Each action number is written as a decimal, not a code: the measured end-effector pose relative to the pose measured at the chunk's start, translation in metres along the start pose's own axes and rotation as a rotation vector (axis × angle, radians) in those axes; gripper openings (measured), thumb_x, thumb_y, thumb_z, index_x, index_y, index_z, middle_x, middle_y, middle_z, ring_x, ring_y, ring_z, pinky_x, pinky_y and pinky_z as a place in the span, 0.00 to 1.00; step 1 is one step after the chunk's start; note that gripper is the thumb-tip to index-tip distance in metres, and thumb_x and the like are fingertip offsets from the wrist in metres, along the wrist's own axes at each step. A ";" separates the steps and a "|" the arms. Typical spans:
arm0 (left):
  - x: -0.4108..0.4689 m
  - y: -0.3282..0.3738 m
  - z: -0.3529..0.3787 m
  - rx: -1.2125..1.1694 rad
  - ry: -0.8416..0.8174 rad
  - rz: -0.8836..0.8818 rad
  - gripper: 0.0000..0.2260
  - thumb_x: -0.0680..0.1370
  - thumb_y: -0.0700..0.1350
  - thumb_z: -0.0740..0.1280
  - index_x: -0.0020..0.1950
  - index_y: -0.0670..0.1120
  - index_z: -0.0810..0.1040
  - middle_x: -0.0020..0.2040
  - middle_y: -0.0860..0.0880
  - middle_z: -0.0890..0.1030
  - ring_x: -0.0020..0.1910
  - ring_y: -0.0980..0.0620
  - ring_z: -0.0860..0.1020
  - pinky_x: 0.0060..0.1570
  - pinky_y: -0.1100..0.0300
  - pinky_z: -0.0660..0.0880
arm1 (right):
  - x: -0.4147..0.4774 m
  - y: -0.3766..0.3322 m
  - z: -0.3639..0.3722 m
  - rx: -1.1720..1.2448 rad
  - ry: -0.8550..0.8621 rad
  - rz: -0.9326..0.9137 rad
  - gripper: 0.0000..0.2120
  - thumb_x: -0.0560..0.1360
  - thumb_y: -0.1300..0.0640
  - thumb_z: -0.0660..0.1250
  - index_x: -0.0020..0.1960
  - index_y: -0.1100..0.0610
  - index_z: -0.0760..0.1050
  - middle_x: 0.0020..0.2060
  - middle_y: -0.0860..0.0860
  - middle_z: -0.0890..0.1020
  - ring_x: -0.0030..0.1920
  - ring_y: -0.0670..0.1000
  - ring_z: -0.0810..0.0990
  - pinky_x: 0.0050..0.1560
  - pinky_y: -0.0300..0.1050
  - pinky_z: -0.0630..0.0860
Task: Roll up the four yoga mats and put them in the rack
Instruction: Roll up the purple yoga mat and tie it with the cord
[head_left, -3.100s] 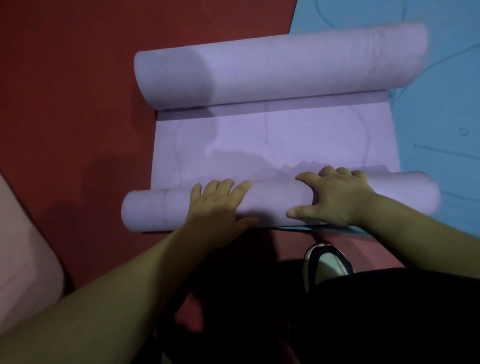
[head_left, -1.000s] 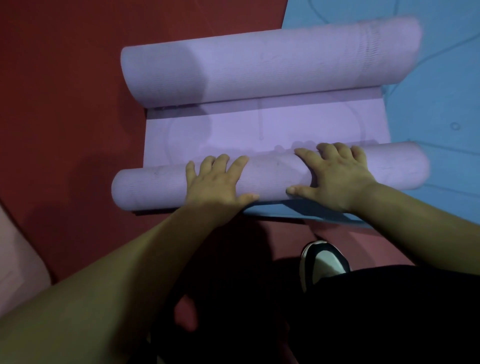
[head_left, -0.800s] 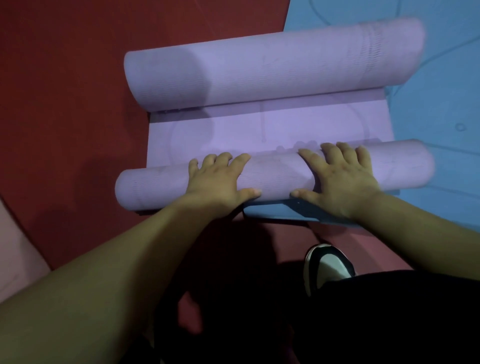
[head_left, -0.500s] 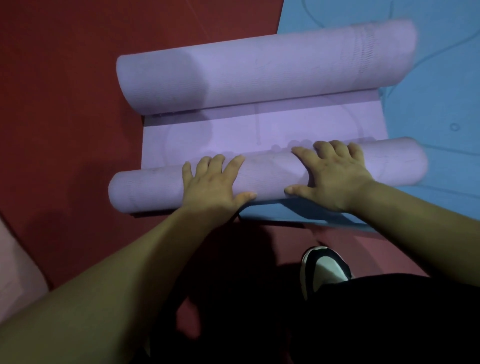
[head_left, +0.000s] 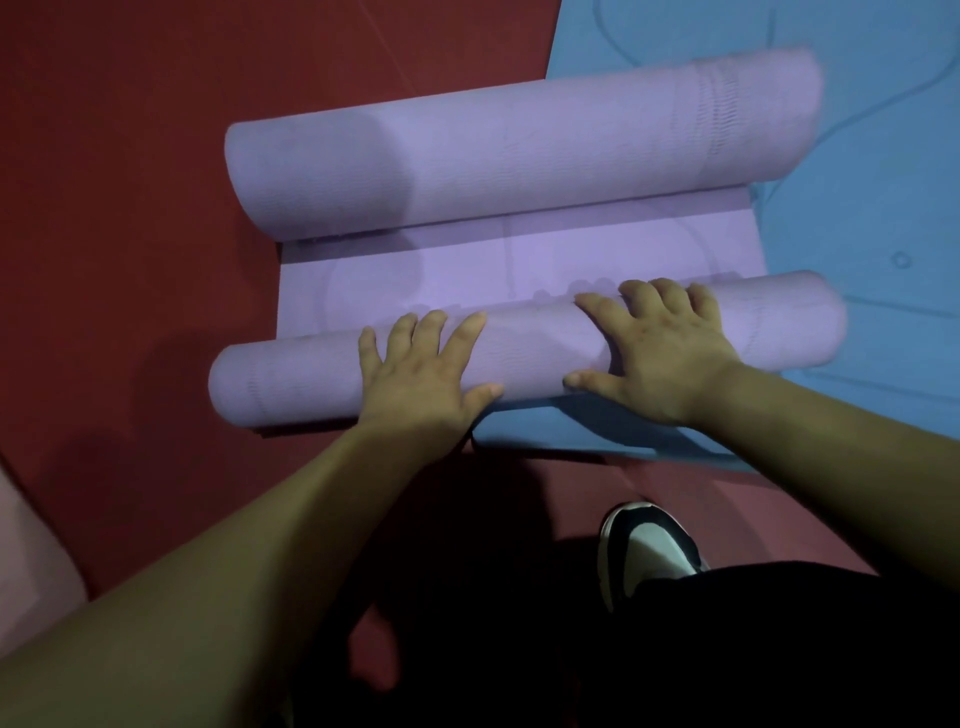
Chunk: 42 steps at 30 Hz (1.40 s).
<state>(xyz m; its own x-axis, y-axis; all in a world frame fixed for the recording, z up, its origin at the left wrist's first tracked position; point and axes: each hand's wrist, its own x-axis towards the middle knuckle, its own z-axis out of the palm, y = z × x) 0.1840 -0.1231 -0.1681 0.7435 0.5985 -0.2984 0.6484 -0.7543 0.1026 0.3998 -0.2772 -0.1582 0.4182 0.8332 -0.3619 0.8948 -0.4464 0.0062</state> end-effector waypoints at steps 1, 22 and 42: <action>0.002 -0.002 -0.001 0.003 -0.001 0.006 0.35 0.77 0.71 0.55 0.81 0.62 0.50 0.80 0.49 0.57 0.79 0.44 0.54 0.75 0.35 0.46 | -0.001 -0.001 0.003 -0.008 0.018 -0.005 0.47 0.65 0.20 0.43 0.80 0.40 0.54 0.75 0.58 0.65 0.73 0.64 0.62 0.73 0.67 0.54; 0.023 -0.007 -0.012 -0.009 -0.066 0.011 0.37 0.77 0.71 0.56 0.81 0.62 0.46 0.82 0.48 0.52 0.80 0.43 0.49 0.75 0.32 0.43 | 0.008 0.001 0.011 -0.006 0.147 -0.048 0.41 0.71 0.23 0.49 0.78 0.43 0.62 0.71 0.61 0.70 0.70 0.66 0.67 0.70 0.71 0.58; 0.018 -0.008 -0.007 0.046 -0.014 0.002 0.41 0.77 0.71 0.58 0.82 0.59 0.40 0.83 0.45 0.46 0.81 0.39 0.44 0.76 0.34 0.41 | 0.024 0.008 -0.001 -0.032 0.084 -0.065 0.43 0.70 0.23 0.42 0.80 0.42 0.57 0.73 0.61 0.68 0.71 0.65 0.66 0.71 0.69 0.58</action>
<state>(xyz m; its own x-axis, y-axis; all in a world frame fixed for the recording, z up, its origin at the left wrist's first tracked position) 0.1933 -0.1038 -0.1674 0.7421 0.5935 -0.3116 0.6386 -0.7672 0.0599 0.4176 -0.2601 -0.1657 0.3698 0.8849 -0.2831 0.9244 -0.3812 0.0160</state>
